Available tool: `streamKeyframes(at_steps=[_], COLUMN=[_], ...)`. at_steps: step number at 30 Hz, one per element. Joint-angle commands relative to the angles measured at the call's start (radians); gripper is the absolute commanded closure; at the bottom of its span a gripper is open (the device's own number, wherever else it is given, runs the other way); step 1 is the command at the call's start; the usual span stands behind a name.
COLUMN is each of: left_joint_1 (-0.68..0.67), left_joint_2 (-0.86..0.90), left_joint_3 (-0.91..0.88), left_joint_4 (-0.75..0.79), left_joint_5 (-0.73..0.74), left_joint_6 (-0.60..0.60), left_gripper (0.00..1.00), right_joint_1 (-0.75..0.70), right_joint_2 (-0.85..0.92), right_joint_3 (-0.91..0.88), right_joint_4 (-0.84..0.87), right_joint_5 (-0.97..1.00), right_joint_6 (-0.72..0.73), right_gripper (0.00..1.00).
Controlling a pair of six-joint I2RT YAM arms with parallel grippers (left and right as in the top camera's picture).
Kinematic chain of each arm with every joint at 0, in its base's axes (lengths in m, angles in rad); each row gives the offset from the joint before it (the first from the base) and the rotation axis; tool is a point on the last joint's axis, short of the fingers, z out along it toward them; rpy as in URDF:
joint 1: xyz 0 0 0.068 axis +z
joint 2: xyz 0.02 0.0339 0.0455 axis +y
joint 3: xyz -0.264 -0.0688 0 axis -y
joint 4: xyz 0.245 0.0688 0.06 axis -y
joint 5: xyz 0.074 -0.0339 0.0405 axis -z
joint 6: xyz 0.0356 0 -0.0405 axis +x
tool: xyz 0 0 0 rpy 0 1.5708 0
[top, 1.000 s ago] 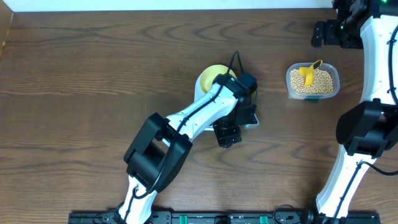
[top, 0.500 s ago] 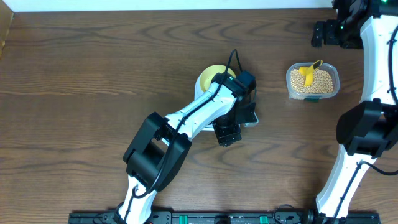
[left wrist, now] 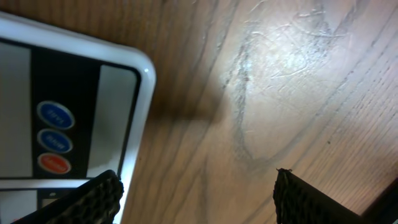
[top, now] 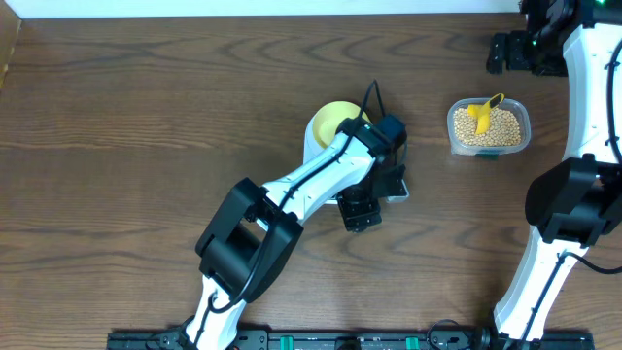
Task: Scoop item into bowl and weigh 50g on scale
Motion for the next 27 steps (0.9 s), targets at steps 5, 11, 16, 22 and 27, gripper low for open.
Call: streamKeyframes(at_steps=[5, 11, 16, 22, 27], left_joint_1=[-0.001, -0.017, -0.011, 0.002, 0.010], left_joint_2=[-0.003, -0.003, 0.000, 0.018, 0.027], left_joint_3=[-0.040, -0.066, -0.068, -0.090, -0.092], left_joint_4=[0.048, 0.054, 0.065, 0.096, 0.109], left_joint_5=[-0.009, -0.008, -0.008, -0.014, -0.041], left_joint_6=[-0.001, 0.000, 0.003, 0.004, 0.003], left_gripper=[0.20, 0.20, 0.20, 0.20, 0.19], right_joint_1=[0.003, 0.003, 0.003, 0.003, 0.003], right_joint_2=[0.003, 0.003, 0.003, 0.003, 0.003], right_joint_3=[0.004, 0.004, 0.004, 0.004, 0.004], right_joint_4=[-0.001, -0.001, -0.001, -0.001, -0.001], right_joint_5=[0.000, 0.000, 0.000, 0.000, 0.000], right_joint_6=[0.013, 0.012, 0.012, 0.012, 0.012], right_gripper=[0.01, 0.01, 0.01, 0.01, 0.01])
